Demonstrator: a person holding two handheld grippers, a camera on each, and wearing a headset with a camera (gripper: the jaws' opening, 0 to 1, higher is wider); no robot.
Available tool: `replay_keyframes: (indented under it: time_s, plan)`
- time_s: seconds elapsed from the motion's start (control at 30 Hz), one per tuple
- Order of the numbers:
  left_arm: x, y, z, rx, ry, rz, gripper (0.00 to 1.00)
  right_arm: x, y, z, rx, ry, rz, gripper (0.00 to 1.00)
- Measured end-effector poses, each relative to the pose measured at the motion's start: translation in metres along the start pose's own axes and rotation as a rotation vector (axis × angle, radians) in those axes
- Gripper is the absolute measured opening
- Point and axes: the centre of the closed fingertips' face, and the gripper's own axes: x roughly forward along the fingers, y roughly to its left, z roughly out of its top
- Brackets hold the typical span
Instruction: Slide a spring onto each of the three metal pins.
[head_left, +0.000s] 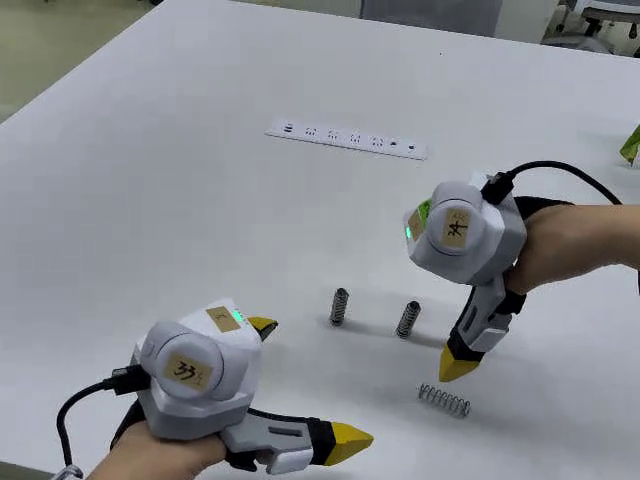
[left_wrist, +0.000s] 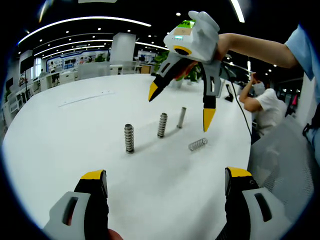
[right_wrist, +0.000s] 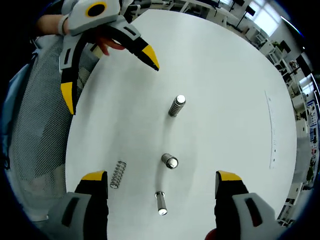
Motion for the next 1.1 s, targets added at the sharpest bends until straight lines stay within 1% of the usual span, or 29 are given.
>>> replay_keyframes:
  time_s: [0.07,0.1,0.23,0.33,0.37,0.43,0.5,0.53,0.6,0.63,0.73,0.83,0.9,0.97,1.0,1.1]
  plan:
    - [0.0,0.0,-0.001,-0.001,0.004,0.0,1.0,-0.004,0.002,0.0,0.024,-0.03,-0.009,0.91]
    - [0.0,0.0,-0.001,-0.002,0.004,0.0,1.0,-0.004,0.0,-0.001,0.035,-0.053,-0.026,0.92]
    - [0.001,0.0,-0.001,-0.002,0.001,0.0,1.0,-0.015,0.002,-0.001,0.082,-0.105,-0.035,0.95]
    - [0.001,-0.001,0.0,-0.003,0.0,-0.004,1.0,-0.019,0.003,-0.006,0.107,-0.137,-0.056,0.95]
    - [0.001,-0.002,0.0,0.001,-0.002,-0.005,0.99,-0.02,0.004,-0.008,0.128,-0.15,-0.063,0.95]
    - [0.0,-0.002,0.002,0.009,-0.011,-0.001,0.99,-0.019,0.008,-0.013,0.16,-0.167,-0.062,0.95]
    - [0.001,-0.001,0.002,0.003,-0.014,-0.001,0.99,-0.02,0.011,-0.014,0.184,-0.191,-0.067,0.96]
    - [0.0,0.0,0.001,0.004,-0.011,0.0,0.99,-0.021,0.011,-0.016,0.212,-0.215,-0.082,0.97]
    - [0.0,0.0,0.0,0.007,-0.008,0.001,0.98,-0.022,0.012,-0.02,0.242,-0.234,-0.098,0.97]
    - [0.0,0.0,0.0,0.004,-0.01,0.0,0.98,-0.024,0.011,-0.021,0.264,-0.256,-0.119,0.97]
    - [0.001,-0.002,0.001,0.002,-0.013,-0.004,0.97,-0.029,0.014,-0.025,0.337,-0.312,-0.135,0.97]
    - [0.002,-0.002,0.002,0.012,-0.013,-0.001,0.96,-0.032,0.019,-0.034,0.374,-0.332,-0.15,0.97]
    - [0.002,-0.004,0.003,0.01,-0.015,-0.001,0.96,-0.033,0.022,-0.041,0.399,-0.338,-0.17,0.98]
    - [0.002,-0.004,0.003,0.012,-0.013,0.0,0.96,-0.034,0.025,-0.043,0.428,-0.361,-0.186,0.98]
    - [0.002,-0.003,0.003,0.013,-0.012,0.0,0.95,-0.035,0.029,-0.045,0.451,-0.376,-0.194,0.98]
    - [0.004,-0.004,0.001,0.015,-0.006,-0.004,0.95,-0.034,0.037,-0.055,0.494,-0.392,-0.211,0.98]
